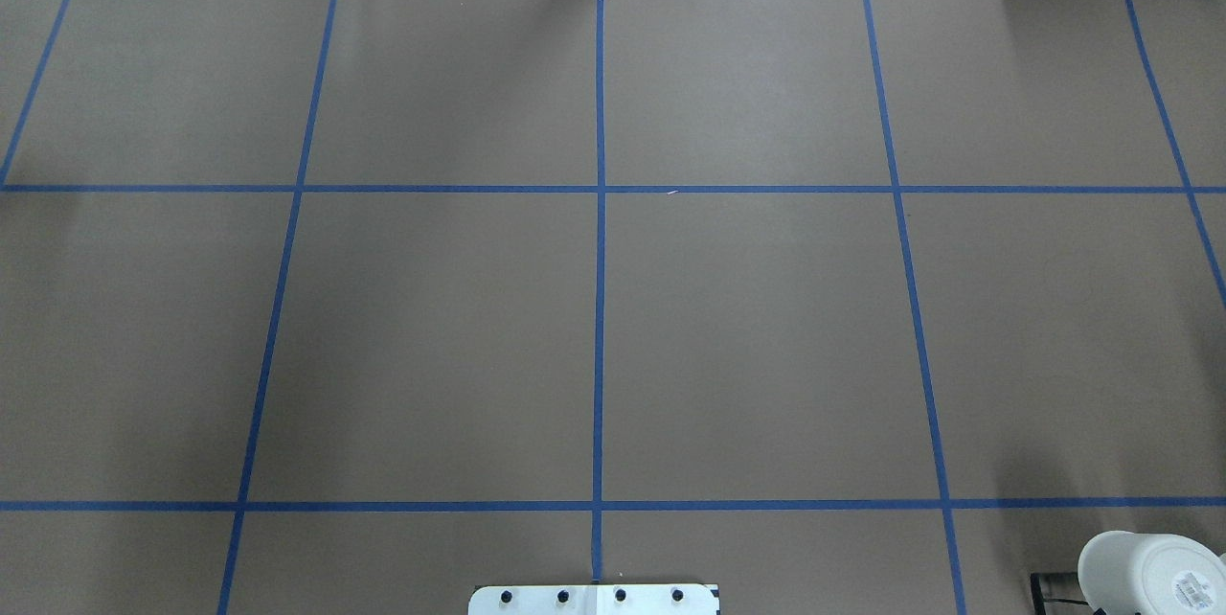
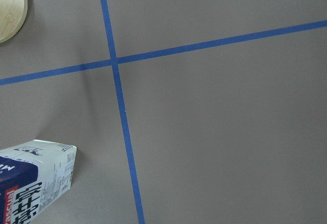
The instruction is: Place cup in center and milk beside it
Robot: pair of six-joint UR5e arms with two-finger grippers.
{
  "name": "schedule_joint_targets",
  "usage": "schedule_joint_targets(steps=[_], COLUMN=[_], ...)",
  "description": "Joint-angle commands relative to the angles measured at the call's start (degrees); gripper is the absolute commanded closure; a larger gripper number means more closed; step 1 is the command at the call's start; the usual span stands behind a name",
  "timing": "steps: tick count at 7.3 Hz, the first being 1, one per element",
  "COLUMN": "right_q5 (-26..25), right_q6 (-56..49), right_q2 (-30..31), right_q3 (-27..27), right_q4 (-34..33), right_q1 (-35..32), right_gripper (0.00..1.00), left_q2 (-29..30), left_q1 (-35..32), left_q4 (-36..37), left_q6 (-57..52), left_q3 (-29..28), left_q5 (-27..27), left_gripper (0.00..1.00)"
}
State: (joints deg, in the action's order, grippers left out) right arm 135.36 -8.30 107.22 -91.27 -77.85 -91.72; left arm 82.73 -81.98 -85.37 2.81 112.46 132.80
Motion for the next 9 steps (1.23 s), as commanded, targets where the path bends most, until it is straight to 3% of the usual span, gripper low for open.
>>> schedule_joint_targets(steps=[1, 8, 9], right_q5=[-0.4, -0.7, -0.5], right_q6=[-0.2, 0.6, 0.7], right_q2=[-0.1, -2.6, -2.7], right_q3=[2.1, 6.2, 6.2], right_q4=[1.0, 1.1, 1.1], right_q1=[0.1, 2.0, 2.1], right_gripper=[0.02, 0.14, 0.40], left_q2=[0.0, 0.1, 0.0], left_q1=[0.0, -0.2, -0.2], left_q4=[0.0, 0.0, 0.0], left_q6=[0.0, -0.1, -0.1], left_q3=[0.3, 0.5, 0.6], left_q5=[0.0, 0.0, 0.0], left_gripper=[0.02, 0.02, 0.02])
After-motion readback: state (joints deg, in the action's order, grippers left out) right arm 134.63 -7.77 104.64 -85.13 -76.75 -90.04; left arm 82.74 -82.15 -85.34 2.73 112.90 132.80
